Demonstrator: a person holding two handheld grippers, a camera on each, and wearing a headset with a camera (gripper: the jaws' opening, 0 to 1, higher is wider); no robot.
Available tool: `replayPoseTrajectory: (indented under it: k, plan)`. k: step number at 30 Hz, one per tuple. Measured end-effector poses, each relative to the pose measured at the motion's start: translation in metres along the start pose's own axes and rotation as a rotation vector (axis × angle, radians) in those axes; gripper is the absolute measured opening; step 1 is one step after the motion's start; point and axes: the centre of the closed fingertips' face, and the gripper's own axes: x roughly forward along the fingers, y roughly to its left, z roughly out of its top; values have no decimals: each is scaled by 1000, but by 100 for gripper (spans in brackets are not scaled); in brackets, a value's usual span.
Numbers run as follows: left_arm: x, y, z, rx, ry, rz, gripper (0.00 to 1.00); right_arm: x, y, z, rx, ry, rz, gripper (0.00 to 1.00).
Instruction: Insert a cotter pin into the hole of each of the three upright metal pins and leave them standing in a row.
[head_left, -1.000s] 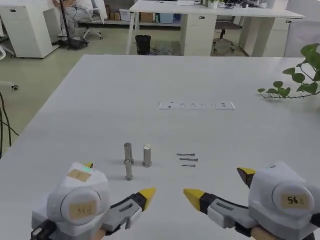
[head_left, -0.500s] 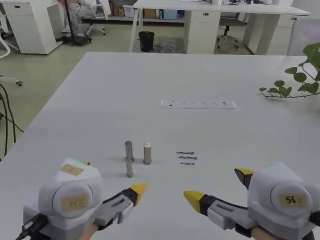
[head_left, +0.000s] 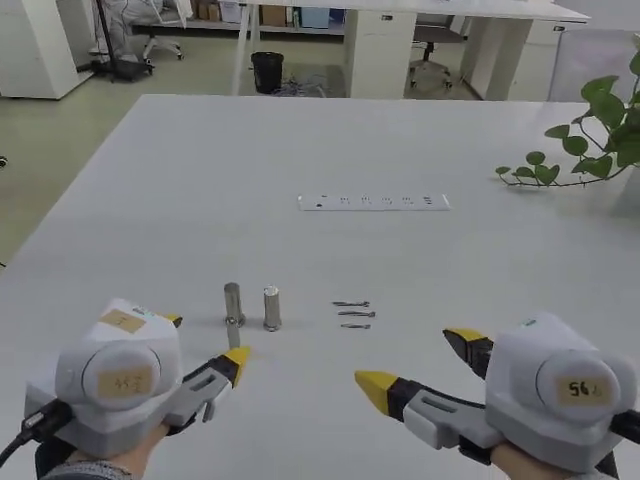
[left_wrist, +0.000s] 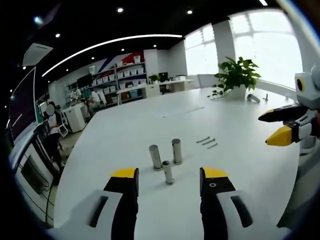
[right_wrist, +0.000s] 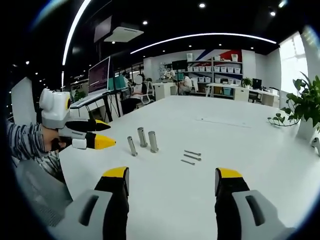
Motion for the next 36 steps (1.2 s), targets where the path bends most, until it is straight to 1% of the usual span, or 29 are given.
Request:
replayPoseTrajectory:
  k: [4,5,7,10,13,15,21,23,24,27,31,33,36]
  plan:
    - [15,1,-4,7,21,-32,38,4,-1,-1,6,6,6,65]
    - [20,1,-6,19,32,-41,37,6,-1,-2,7,9,7,64]
    - [28,1,-9,46,48,-52,37,9,-2,-3,14,14,9,63]
    - [39,1,-12,51,60,-71,36,14,-2,-5,13,28,12,63]
    - [46,1,-14,58,69,-85,34,17,-2,-4,15,27,15,62]
    - [53,1,-18,71,82,-98,32,19,-2,-3,28,24,13,62]
    - [63,-1,-27,82,111,-127,24,23,-6,-4,49,25,1,62]
    - [66,-1,-29,81,119,-131,23,24,-7,-5,53,29,0,61]
    - [68,-1,-31,75,124,-135,22,24,-7,-6,55,31,-1,61]
    - [70,-3,-32,33,127,-150,18,24,-9,-9,59,40,-6,61]
    - [72,-4,-35,37,134,-161,14,24,-10,-12,66,45,-8,60]
    - [72,-4,-36,43,140,-165,10,24,-10,-13,69,48,-7,59]
    - [72,-4,-37,48,146,-166,8,25,-11,-16,73,56,-9,59]
